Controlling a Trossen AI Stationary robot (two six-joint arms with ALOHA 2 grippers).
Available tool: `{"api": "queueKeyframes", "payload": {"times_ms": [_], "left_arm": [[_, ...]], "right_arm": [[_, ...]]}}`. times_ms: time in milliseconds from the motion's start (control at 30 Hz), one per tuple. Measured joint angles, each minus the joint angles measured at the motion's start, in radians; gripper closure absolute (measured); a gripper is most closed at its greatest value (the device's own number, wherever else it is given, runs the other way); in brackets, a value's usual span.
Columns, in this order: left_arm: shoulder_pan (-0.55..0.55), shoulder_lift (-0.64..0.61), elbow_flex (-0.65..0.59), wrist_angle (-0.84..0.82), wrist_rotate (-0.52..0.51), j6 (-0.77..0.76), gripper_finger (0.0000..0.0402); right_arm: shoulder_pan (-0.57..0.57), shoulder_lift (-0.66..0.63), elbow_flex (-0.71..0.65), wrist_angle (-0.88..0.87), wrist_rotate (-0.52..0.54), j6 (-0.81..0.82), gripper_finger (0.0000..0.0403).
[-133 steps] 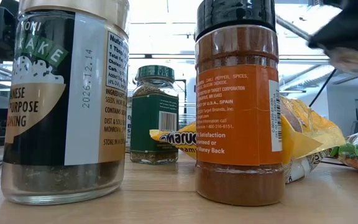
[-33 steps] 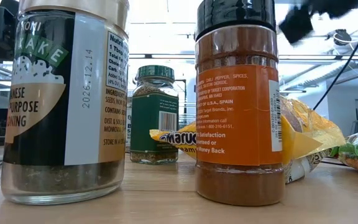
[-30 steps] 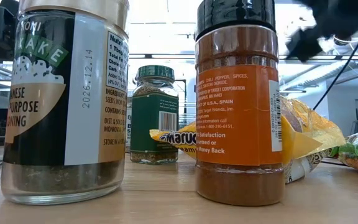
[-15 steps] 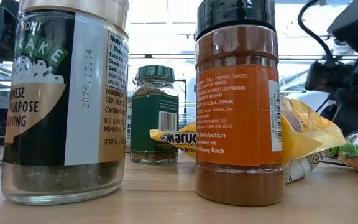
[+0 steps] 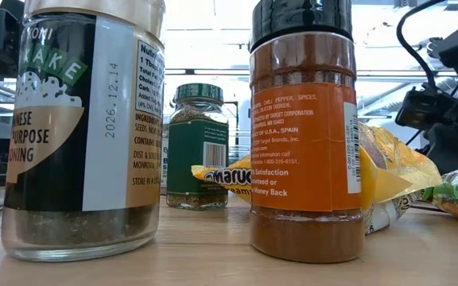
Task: Pick & Place Food Item
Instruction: Put the blue baby spoon into the right transparent bin
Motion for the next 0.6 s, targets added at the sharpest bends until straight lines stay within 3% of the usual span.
{"api": "queueKeyframes", "payload": {"times_ms": [400,600], "left_arm": [[0.000,0.000,0.000,0.000,0.000,0.000,0.0027],[0.000,0.000,0.000,0.000,0.000,0.000,0.0027]], "right_arm": [[0.001,0.001,-0.001,-0.005,-0.038,-0.055,0.0380],[0.001,0.002,-0.002,0.059,-0.038,-0.070,0.0396]]}}
